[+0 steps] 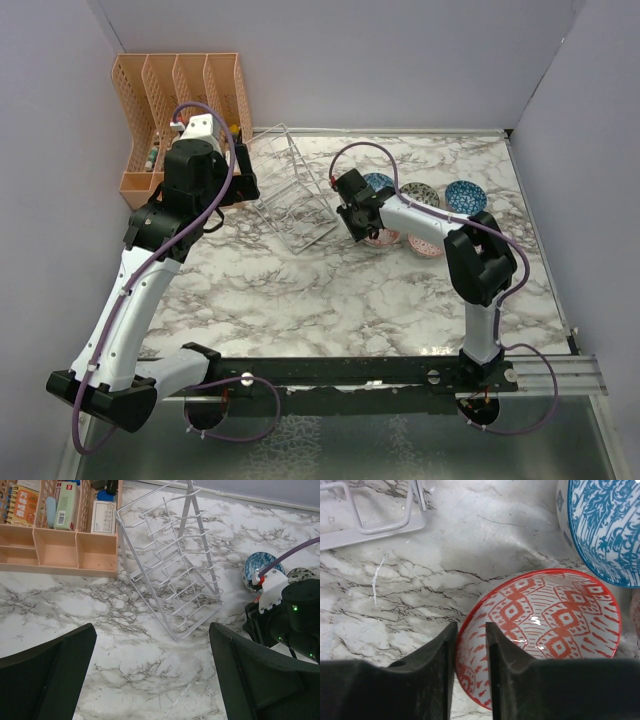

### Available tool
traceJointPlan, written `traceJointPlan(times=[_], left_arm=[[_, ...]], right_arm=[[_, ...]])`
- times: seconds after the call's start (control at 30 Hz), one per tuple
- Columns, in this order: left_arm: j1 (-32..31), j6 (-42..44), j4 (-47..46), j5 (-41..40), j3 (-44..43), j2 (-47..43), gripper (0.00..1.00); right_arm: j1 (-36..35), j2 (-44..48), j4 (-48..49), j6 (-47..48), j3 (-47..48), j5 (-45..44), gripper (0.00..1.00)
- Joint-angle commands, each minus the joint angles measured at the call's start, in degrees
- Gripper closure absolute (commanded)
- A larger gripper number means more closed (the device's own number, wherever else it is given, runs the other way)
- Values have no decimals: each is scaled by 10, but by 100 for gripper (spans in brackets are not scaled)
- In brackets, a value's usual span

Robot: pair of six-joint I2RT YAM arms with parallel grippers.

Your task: Load the bowls into the dish rack

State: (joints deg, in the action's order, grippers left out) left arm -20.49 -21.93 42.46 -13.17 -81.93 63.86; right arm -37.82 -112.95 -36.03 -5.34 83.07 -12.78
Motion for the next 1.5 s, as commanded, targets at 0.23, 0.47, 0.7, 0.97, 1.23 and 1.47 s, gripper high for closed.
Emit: traceJointPlan(times=[0.23,0.47,0.7,0.97,1.23,1.47], left_arm=[[-2,-9,9,-24,1,-17,1],[-2,-7,26,-19,-16,-14,1],[-2,-6,78,42,-86,15,1],[-2,-14,129,82,-137,25,1],[-2,-42,142,114,-118,-17,1],[-3,-36,152,131,-95,-47,1]], right_arm=[[-9,52,3,-57,-7,-33,99],[-9,162,38,-147,-13,69,99],[-9,315,279,-364,-181,140,99],[-43,326,576,-537,-299,58,99],[-141,195,755,-611,-271,-90,99],[-146,120,878,-644,-261,-141,99]])
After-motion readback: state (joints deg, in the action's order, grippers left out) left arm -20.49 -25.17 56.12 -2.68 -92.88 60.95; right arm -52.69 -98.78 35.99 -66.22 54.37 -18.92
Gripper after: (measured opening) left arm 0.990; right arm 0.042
